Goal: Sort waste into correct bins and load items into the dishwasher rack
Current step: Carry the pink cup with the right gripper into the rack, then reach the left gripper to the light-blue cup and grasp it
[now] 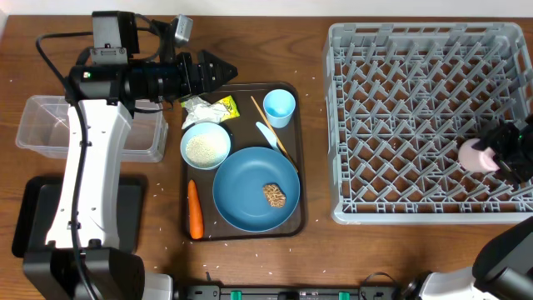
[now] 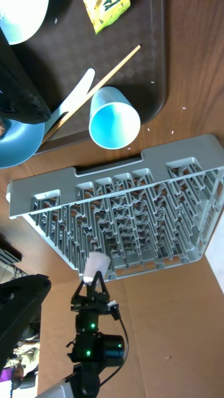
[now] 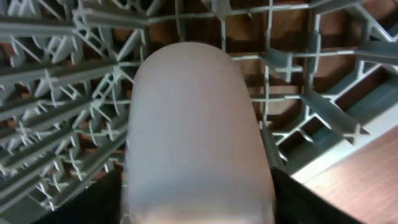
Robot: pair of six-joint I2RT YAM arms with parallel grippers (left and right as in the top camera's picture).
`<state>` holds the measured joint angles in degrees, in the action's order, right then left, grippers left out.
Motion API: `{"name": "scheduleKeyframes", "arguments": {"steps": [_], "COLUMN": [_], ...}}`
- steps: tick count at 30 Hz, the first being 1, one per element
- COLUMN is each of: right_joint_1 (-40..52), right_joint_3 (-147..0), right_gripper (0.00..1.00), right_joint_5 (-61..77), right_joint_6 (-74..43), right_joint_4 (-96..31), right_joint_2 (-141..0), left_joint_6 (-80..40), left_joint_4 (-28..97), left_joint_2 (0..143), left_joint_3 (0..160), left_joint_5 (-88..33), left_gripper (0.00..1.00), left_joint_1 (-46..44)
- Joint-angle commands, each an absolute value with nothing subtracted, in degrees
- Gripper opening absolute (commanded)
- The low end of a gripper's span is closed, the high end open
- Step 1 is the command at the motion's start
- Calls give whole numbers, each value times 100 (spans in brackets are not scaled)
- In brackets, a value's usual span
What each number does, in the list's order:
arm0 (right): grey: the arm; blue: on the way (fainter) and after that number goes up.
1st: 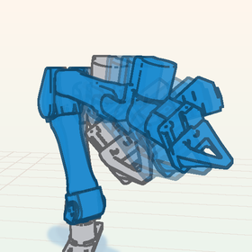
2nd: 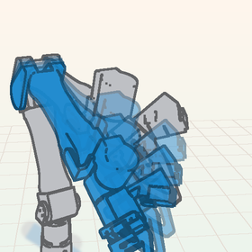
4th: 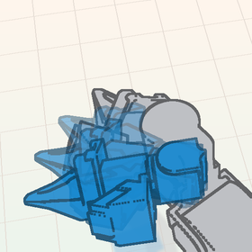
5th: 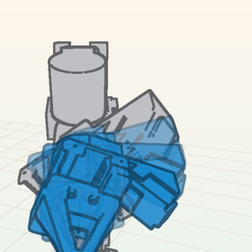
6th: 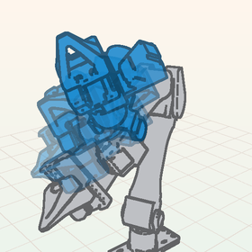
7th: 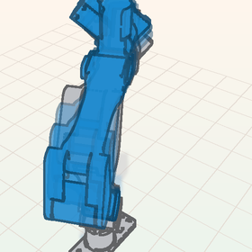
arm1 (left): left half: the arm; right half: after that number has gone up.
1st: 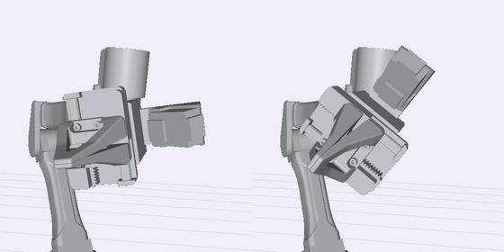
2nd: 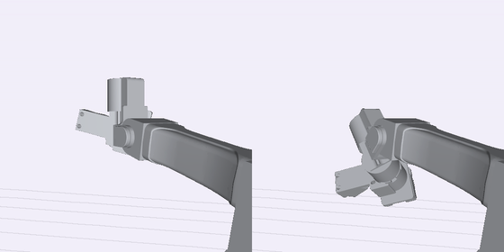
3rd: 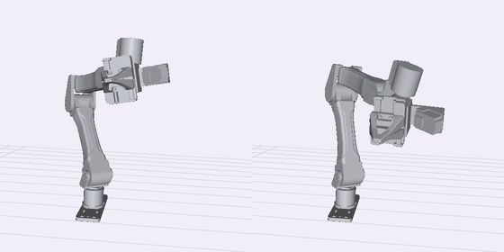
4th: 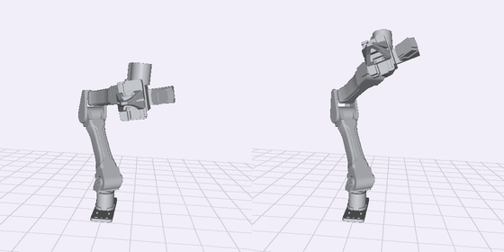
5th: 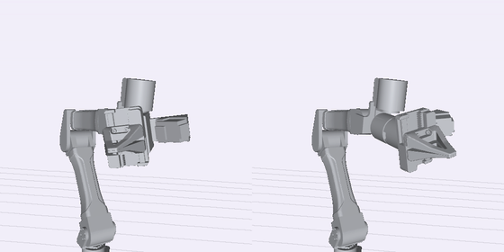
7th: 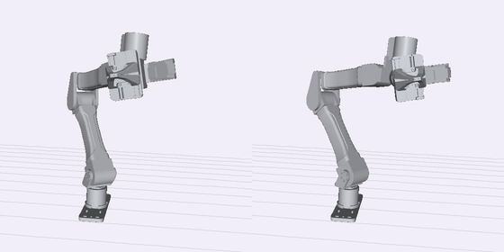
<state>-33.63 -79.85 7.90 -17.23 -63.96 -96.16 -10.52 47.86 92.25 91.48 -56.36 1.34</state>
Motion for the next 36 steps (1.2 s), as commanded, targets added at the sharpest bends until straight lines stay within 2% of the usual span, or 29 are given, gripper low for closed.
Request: {"name": "scheduleKeyframes", "arguments": {"steps": [1, 4, 9, 12, 15, 22, 23, 29, 30, 31, 36], "right_joint_1": [-3374, -3365, -3273, -3144, -3065, -2639, -2547, -2008, -1955, -1859, -1684], "right_joint_3": [-8121, -8296, -8626, -8757, -8781, -8779, -8779, -8772, -8772, -8772, -8770], "right_gripper": [74, 77, 77, 73, 63, 65, 66, 66, 66, 66, 66], "right_joint_5": [913, 1020, 1107, 1345, 1450, 2709, 2727, 2724, 2727, 2722, 2700], "right_joint_6": [-1772, -1702, -1623, -1310, -1306, -613, -620, -829, -829, -827, -827], "right_joint_4": [-6388, -6519, -6799, -6805, -6753, -6528, -6504, -6497, -6508, -6514, -6510], "right_joint_2": [-9594, -9498, -9111, -8742, -8394, -7948, -7937, -7940, -7940, -7940, -7940], "left_joint_6": [-1037, -1015, -919, -812, -812, -788, -766, -773, -773, -777, -869], "left_joint_4": [4801, 4801, 5122, 5242, 5199, 4792, 4659, 4436, 4401, 4318, 4021], "left_joint_2": [9225, 9225, 9227, 9227, 9227, 9550, 9664, 10615, 10790, 11052, 11332], "left_joint_3": [9212, 9212, 9212, 9212, 9212, 9170, 9148, 9135, 9135, 9135, 9135], "left_joint_5": [-5601, -5553, -4329, -3446, -2731, -928, -882, -635, -639, -642, -751], "left_gripper": [79, 79, 80, 80, 80, 79, 78, 53, 52, 46, 45], "left_joint_1": [148, 86, -305, -655, -1002, -1678, -1758, -1970, -1970, -1970, -1997]}}
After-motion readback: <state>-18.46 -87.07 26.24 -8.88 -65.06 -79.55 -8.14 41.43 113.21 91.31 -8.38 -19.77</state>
